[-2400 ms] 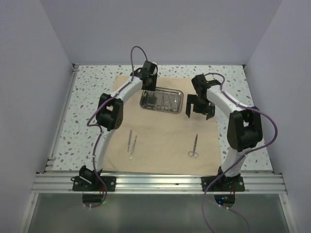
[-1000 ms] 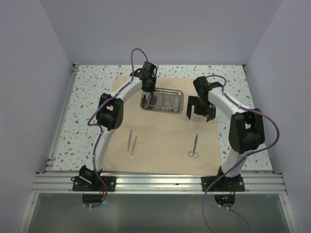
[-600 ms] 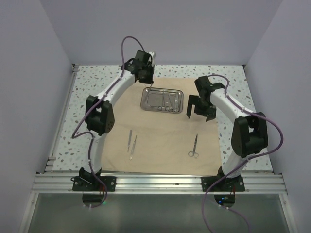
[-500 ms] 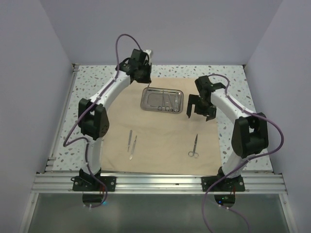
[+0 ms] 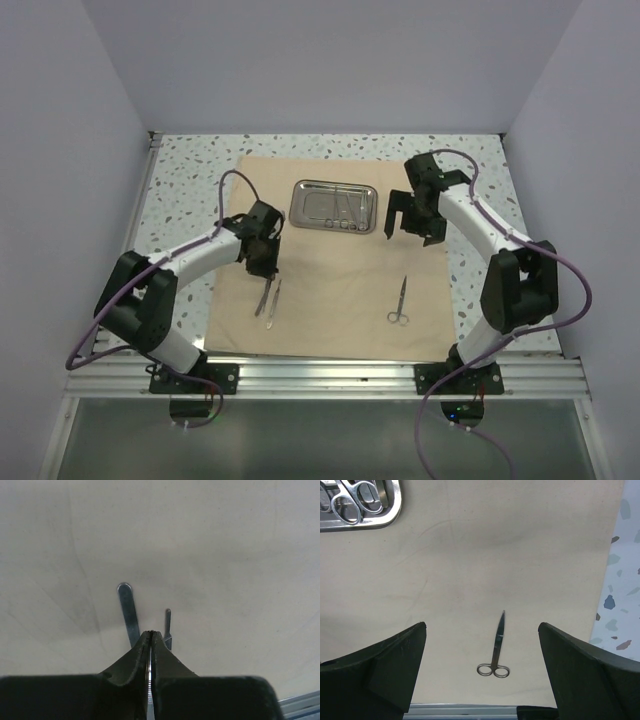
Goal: Open and lay out the surgical kit
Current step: Place the medical item in the surgical kit, then pick up the medical item from the container.
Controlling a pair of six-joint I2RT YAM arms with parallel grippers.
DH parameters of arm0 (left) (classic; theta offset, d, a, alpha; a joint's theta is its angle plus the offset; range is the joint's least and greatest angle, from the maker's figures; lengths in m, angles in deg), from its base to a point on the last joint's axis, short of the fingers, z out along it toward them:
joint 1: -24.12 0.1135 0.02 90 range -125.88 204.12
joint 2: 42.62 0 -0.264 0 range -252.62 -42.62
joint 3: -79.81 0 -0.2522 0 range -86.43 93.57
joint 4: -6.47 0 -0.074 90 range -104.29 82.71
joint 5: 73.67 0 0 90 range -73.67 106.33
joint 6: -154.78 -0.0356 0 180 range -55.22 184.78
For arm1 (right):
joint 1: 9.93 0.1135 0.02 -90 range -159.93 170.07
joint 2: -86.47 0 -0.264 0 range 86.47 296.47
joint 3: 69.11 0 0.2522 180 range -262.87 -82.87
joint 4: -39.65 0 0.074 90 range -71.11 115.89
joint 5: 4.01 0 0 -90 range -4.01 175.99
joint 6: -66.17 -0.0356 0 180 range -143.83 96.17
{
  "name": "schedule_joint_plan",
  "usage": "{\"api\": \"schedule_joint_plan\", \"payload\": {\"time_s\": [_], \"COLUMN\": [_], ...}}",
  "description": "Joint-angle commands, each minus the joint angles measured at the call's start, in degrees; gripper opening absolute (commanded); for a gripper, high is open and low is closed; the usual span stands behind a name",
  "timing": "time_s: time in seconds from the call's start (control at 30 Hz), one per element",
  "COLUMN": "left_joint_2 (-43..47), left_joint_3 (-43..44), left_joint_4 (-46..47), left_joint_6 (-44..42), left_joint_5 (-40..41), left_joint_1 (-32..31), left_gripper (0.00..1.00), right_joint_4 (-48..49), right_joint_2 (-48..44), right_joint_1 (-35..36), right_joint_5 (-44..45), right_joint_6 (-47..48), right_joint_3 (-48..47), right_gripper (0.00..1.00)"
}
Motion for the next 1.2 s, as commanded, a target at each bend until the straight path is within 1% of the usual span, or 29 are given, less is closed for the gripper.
{"api": "schedule_joint_plan", "payload": {"time_s": [0.0,0.07,0.1,0.13,0.2,0.23,0.27,0.33,0.37,0.4,0.43,0.47,0.53,0.57,0.6,0.63,0.67,0.7,0.73,0.77,0.83,1.0,1.17], "left_joint_2": [2.5,1.9,1.8,1.7,0.4,-0.5,-3.0,-6.2,-10.2,-12.5,-14.9,-19.8,-25.0,-30.4,-33.0,-35.7,-40.4,-42.6,-44.6,-47.9,-50.3,-52.9,-55.5], "left_joint_3": [-2.0,-0.7,0.0,0.9,5.2,7.0,11.5,16.5,22.0,25.2,31.3,34.5,41.3,47.9,51.4,57.6,60.4,63.3,67.9,69.8,73.4,74.2,75.8], "left_joint_4": [5.3,3.9,3.2,3.0,2.0,1.7,1.2,0.6,0.4,-0.2,-0.3,-0.3,-1.2,-1.7,-2.8,-3.2,-3.4,-4.0,-4.0,-4.0,-2.8,3.2,5.7], "left_joint_6": [4.2,4.4,4.4,4.1,3.1,2.6,1.6,0.4,-0.8,-1.4,-2.0,-3.2,-4.1,-4.5,-4.7,-4.9,-5.0,-5.0,-5.0,-5.0,-4.8,-4.5,-3.9], "left_joint_5": [-0.8,0.0,0.0,0.0,0.1,0.5,0.7,1.5,1.5,3.0,3.2,3.0,3.2,3.2,3.4,3.2,2.9,2.2,2.0,2.0,0.5,-0.1,-3.0], "left_joint_1": [-0.8,-1.1,-1.2,-1.2,-1.2,-1.2,-1.2,-1.1,-1.1,-1.1,-1.1,-1.1,-1.1,-1.1,-1.1,-1.1,-1.1,-1.1,-1.1,-1.1,-1.1,-1.1,-1.1], "left_gripper": [0.06,0.29,0.38,0.52,0.59,0.59,0.59,0.57,0.57,0.55,0.54,0.53,0.5,0.48,0.46,0.46,0.45,0.45,0.44,0.44,0.44,0.45,0.46], "right_joint_4": [0.2,0.3,0.4,0.4,0.4,0.4,0.2,-0.1,-0.2,-0.2,-0.4,-0.5,-0.9,-1.1,-1.2,-1.6,-1.7,-1.9,-2.0,-2.3,-2.8,-4.2,-4.3], "right_joint_2": [-2.8,-3.2,-3.4,-3.5,-3.7,-3.9,-4.0,-4.3,-4.5,-4.5,-4.6,-4.6,-4.4,-4.3,-4.2,-4.1,-4.0,-3.8,-3.6,-3.6,-3.7,-4.8,-4.3], "right_joint_1": [-0.2,-0.2,-0.2,-0.2,-0.3,-0.3,-0.2,-0.3,-0.2,-0.2,-0.3,-0.3,-0.2,-0.2,-0.3,-0.2,-0.2,-0.2,-0.3,-0.3,-0.2,-0.2,-0.3], "right_joint_5": [-1.9,-2.1,-2.1,-1.8,-1.6,-1.4,-1.2,-0.9,-0.8,-0.6,-0.4,-0.3,0.0,0.3,0.4,0.6,1.0,1.4,1.6,1.9,2.8,5.7,6.3], "right_joint_6": [-0.7,-0.7,-0.7,-0.7,-0.7,-0.7,-0.7,-0.7,-0.7,-0.9,-0.9,-0.9,-0.9,-1.0,-1.0,-1.1,-1.1,-1.3,-1.3,-1.3,-1.4,-0.8,-0.2], "right_joint_3": [0.2,0.9,1.2,1.5,2.1,2.2,2.5,2.6,2.6,2.7,2.7,2.7,2.6,2.5,2.5,2.3,2.3,2.3,2.3,2.4,2.5,3.2,3.6], "right_gripper": [0.98,0.98,0.98,0.98,0.98,0.99,0.98,0.98,0.98,0.98,0.99,0.98,0.98,0.98,0.98,0.98,0.98,0.98,0.99,0.98,0.98,0.98,0.99]}}
